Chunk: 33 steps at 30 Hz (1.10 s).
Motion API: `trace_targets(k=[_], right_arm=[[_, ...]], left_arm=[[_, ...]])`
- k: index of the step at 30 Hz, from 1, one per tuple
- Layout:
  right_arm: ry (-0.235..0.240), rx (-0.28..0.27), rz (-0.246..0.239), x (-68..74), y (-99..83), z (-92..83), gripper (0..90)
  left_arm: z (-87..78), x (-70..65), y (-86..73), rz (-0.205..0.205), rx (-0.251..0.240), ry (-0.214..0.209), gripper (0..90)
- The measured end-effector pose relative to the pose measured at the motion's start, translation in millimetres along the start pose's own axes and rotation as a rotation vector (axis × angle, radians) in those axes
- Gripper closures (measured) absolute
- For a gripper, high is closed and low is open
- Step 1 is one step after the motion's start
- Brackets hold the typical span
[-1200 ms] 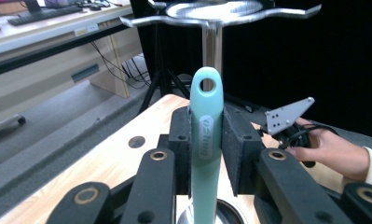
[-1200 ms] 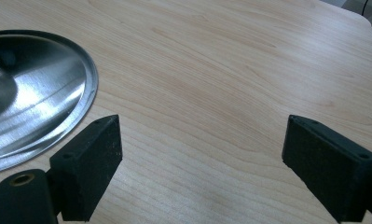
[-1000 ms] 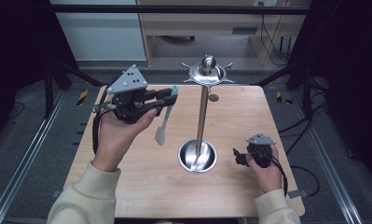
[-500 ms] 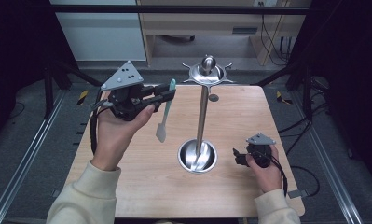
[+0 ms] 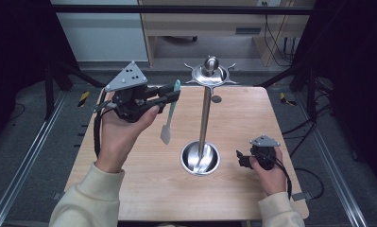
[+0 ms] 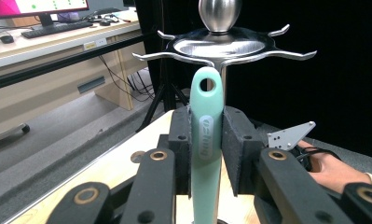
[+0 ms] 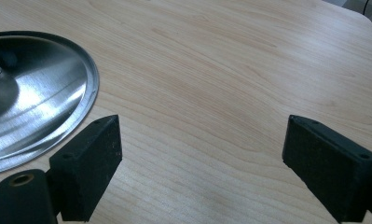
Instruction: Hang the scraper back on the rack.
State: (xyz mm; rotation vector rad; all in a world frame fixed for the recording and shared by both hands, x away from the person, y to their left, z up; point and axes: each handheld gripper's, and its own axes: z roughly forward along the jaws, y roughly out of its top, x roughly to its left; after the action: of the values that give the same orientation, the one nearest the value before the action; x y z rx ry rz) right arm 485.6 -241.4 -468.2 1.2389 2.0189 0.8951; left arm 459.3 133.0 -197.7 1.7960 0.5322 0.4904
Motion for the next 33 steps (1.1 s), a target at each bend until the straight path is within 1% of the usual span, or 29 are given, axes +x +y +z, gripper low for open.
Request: trace_targets(k=[5,12,16,20,24,28,30,33], right_arm=[[0.000,0.000,0.002,-0.4,0.0,-0.1,12.1],[0.004,-0.005,0.001,-0.6,0.0,-0.7,12.1],[0.002,-0.004,0.005,-0.7,-0.1,-0.6,12.1],[0.001,-0.004,-0.002,-1.6,-0.2,-0.4,12.1],[0.001,-0.005,-0.002,-1.5,-0.1,-0.7,12.1],[0.003,-0.006,0.003,-0.8,0.1,-0.3,12.1],[0.002,-0.005,-0.003,-1.8,0.0,-0.7,12.1],[-0.001,-0.004,0.002,-2.1,0.0,-1.1,12.1]], left_arm=[[-0.6,-1.9,1.8,0.009,-0.001,-0.002,74.1],[-0.2,-3.1,3.8,0.010,-0.004,0.001,74.1],[1.4,-4.2,4.1,0.009,0.000,-0.003,74.1],[3.9,-5.2,5.3,0.012,0.004,-0.010,74.1],[3.4,-5.7,5.7,0.015,0.007,-0.003,74.1],[3.6,-4.2,4.7,0.011,0.013,-0.001,74.1],[4.7,-4.1,4.8,0.009,0.013,-0.003,74.1],[5.9,-4.6,5.2,0.007,0.012,-0.008,74.1]])
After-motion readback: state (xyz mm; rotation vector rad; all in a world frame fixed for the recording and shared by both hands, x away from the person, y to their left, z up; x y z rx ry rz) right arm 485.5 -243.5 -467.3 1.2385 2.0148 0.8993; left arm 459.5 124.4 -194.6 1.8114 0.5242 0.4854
